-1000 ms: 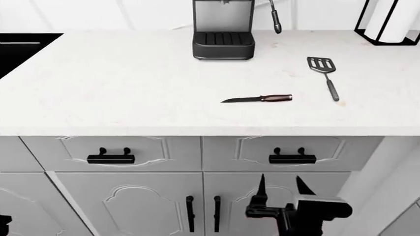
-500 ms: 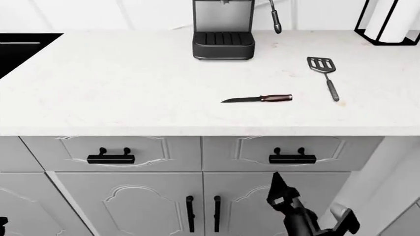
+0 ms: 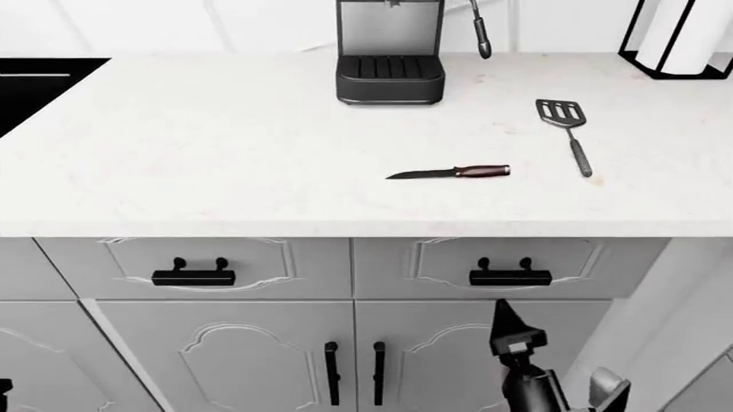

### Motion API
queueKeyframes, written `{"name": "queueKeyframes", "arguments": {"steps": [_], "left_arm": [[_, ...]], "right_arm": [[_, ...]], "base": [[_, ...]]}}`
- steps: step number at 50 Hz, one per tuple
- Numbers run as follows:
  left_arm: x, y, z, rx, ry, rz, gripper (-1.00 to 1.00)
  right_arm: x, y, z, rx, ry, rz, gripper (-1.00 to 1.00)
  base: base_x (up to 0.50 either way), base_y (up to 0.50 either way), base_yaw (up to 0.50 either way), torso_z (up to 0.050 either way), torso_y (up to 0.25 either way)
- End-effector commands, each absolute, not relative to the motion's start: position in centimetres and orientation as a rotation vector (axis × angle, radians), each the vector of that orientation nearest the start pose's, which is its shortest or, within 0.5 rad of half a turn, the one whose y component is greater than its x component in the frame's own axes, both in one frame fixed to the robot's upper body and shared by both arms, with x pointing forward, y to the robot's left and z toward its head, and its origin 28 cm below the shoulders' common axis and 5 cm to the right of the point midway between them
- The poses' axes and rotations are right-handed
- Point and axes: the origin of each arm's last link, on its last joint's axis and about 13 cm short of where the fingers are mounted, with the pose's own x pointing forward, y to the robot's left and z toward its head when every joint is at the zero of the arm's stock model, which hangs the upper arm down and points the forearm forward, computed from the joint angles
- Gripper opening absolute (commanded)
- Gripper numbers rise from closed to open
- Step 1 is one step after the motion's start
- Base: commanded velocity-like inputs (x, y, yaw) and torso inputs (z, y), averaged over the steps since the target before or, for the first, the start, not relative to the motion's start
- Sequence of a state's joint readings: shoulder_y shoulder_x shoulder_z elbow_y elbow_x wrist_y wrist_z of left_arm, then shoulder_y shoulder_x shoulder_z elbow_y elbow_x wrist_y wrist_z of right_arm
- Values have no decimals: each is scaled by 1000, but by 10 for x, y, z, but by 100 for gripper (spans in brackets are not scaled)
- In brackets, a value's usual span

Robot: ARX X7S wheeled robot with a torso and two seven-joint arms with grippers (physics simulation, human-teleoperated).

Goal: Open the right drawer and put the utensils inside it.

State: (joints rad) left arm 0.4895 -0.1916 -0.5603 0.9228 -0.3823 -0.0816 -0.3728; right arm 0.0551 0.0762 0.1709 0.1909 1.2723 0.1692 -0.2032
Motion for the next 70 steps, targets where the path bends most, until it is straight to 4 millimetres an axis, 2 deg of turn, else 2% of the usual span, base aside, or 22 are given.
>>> {"name": "queueKeyframes", "arguments": {"steps": [1, 9, 23, 38, 54, 57, 70], "left_arm": [[88, 296, 151, 45, -462, 583, 100], [85, 298, 152, 38, -469, 590, 100], [85, 298, 153, 42, -469, 594, 100], [86, 298, 152, 42, -466, 592, 100], [87, 298, 152, 40, -466, 590, 100], [87, 298, 151, 40, -464, 590, 100], [87, 298, 151, 43, -463, 591, 100]], "right_arm": [[219, -123, 1, 1273, 26, -2, 100], [237, -124, 7, 1286, 38, -16, 100], [259, -129, 4, 1293, 64, -76, 100], [293, -140, 0, 1298, 75, -140, 100], [322, -130, 1, 1313, 151, -74, 100], [328, -134, -1, 1310, 167, -84, 100], [331, -133, -1, 1296, 210, -89, 100]], "base": [[0, 0, 0, 0, 0], [0, 0, 0, 0, 0], [0, 0, 0, 0, 0], [0, 0, 0, 0, 0], [0, 0, 0, 0, 0], [0, 0, 0, 0, 0], [0, 0, 0, 0, 0]]}}
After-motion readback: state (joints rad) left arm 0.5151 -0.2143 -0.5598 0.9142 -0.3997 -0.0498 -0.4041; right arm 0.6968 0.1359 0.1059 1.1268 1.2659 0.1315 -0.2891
